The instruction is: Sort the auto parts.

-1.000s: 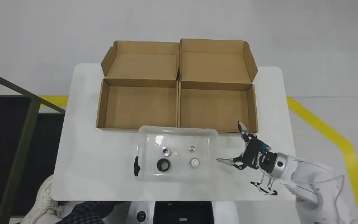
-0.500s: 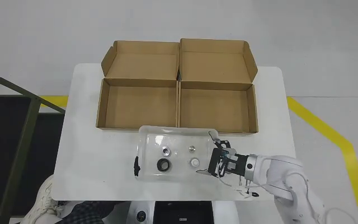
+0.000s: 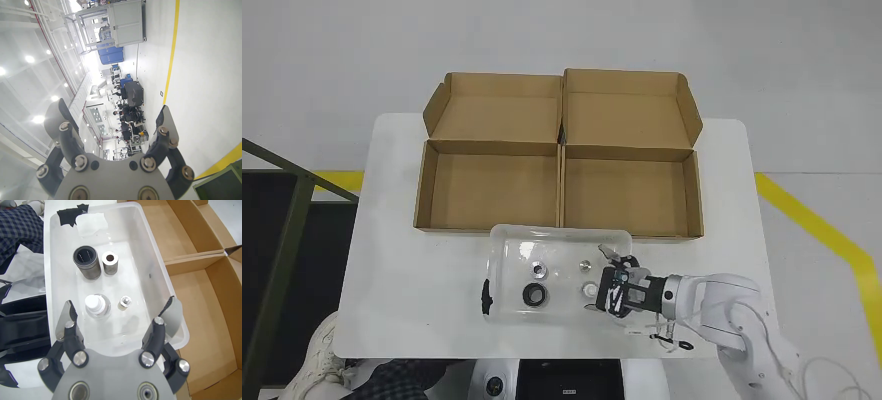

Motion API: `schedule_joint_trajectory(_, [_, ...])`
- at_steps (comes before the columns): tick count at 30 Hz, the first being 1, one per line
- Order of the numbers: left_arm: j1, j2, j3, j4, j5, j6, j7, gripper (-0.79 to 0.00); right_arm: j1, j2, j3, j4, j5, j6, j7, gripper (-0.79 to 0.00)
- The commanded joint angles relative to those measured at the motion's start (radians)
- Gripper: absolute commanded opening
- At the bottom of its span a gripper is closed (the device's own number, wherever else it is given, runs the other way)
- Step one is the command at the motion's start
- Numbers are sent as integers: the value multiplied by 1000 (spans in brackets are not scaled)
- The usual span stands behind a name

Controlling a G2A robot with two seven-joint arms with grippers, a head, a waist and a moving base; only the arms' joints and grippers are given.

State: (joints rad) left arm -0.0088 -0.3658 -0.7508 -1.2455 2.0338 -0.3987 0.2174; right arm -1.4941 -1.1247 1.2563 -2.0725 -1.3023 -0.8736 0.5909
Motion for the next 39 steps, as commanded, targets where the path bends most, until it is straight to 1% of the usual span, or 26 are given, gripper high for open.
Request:
schedule_joint_trajectory(1, [0,0,0,0,0,0,0,0,5,1,-9,4,-2,3,8,-342])
schedule_joint_trajectory(3, [0,0,0,0,0,0,0,0,8,3,-16,10,-3,8,17,-394])
schedule_joint_trajectory(9, [0,0,0,0,0,0,0,0,19,8,-39,30,0,2,41,-413])
schedule_joint_trajectory(12, [0,0,0,0,0,0,0,0,23,10,-50,34,4,0,47,-437])
schedule_joint_trajectory(16, [0,0,0,0,0,0,0,0,30,13,-63,39,10,-4,51,-505])
schedule_joint_trajectory(18, [0,0,0,0,0,0,0,0,35,15,-69,41,12,-8,55,-554])
schedule_joint_trajectory(19, [0,0,0,0,0,0,0,0,38,16,-72,42,11,-8,57,-591])
schedule_joint_trajectory(20, [0,0,0,0,0,0,0,0,40,16,-75,42,11,-8,58,-659])
schedule_joint_trajectory(21, [0,0,0,0,0,0,0,0,42,17,-79,43,13,-8,59,-763])
schedule_joint_trajectory(22, [0,0,0,0,0,0,0,0,44,18,-82,44,16,-9,59,-785])
schedule_joint_trajectory(26, [0,0,0,0,0,0,0,0,49,22,-83,32,23,-12,61,-785])
schedule_joint_trajectory(32, [0,0,0,0,0,0,0,0,28,36,-44,-42,40,-31,65,-785])
schedule_joint_trajectory(39, [0,0,0,0,0,0,0,0,-5,51,20,-121,72,-60,-13,-785])
